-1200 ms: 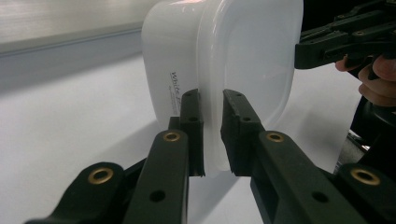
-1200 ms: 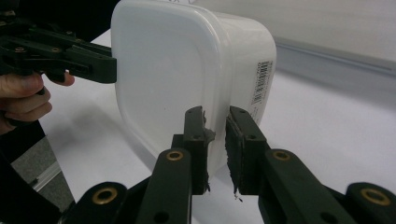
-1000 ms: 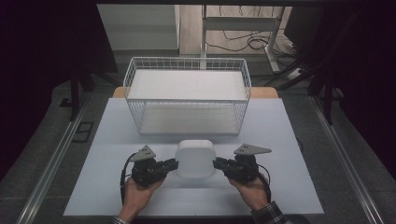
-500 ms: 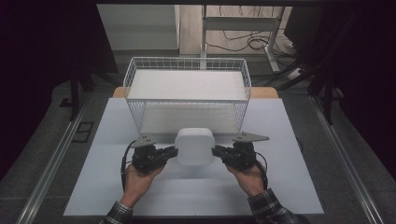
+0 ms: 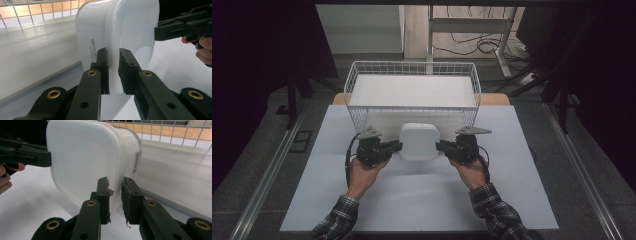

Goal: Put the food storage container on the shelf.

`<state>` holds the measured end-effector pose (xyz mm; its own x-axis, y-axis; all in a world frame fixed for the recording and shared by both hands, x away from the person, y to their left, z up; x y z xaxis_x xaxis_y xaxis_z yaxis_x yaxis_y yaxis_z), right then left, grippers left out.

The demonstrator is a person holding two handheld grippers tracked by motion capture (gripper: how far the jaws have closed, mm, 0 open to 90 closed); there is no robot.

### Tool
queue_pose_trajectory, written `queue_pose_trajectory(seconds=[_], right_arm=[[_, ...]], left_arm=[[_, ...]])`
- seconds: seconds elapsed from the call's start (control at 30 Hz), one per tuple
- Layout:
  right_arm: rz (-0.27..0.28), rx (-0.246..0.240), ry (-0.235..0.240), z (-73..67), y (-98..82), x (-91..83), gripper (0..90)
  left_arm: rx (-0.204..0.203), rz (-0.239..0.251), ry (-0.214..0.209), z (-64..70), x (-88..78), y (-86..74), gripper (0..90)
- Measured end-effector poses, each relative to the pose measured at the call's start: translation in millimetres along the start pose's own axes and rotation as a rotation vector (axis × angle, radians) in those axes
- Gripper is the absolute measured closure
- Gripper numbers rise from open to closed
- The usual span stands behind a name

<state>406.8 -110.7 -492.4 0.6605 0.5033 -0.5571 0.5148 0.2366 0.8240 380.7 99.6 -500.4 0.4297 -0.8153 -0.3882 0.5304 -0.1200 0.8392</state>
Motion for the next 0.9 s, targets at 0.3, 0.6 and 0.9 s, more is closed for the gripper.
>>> queue_pose_trajectory(seconds=[0.3,0.6,0.9], right_arm=[[-0.039,0.012,-0.027,7.2,-0.2,26.5,75.7],[-0.075,0.028,-0.046,13.1,-2.9,42.4,75.2],[-0.059,0.030,-0.047,14.5,3.2,49.3,70.7]], left_arm=[[-0.074,-0.002,-0.005,-26.1,13.7,-8.8,79.7],[-0.090,-0.023,0.027,-37.8,24.5,-10.3,78.9],[-0.087,0.015,0.046,-47.4,31.2,-7.3,72.7]])
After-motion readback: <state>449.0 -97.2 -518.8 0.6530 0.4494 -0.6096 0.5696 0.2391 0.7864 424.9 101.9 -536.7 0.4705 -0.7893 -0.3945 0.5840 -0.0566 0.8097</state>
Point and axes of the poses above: each handheld gripper's, and its own axes: x roughly forward along the jaws, y roughly out of its top, z roughly to its right, the point moved 7 cm from there along x, roughly forward along the jaws, and after that the axes turned 13 degrees about -y, right-handed, at the moved point
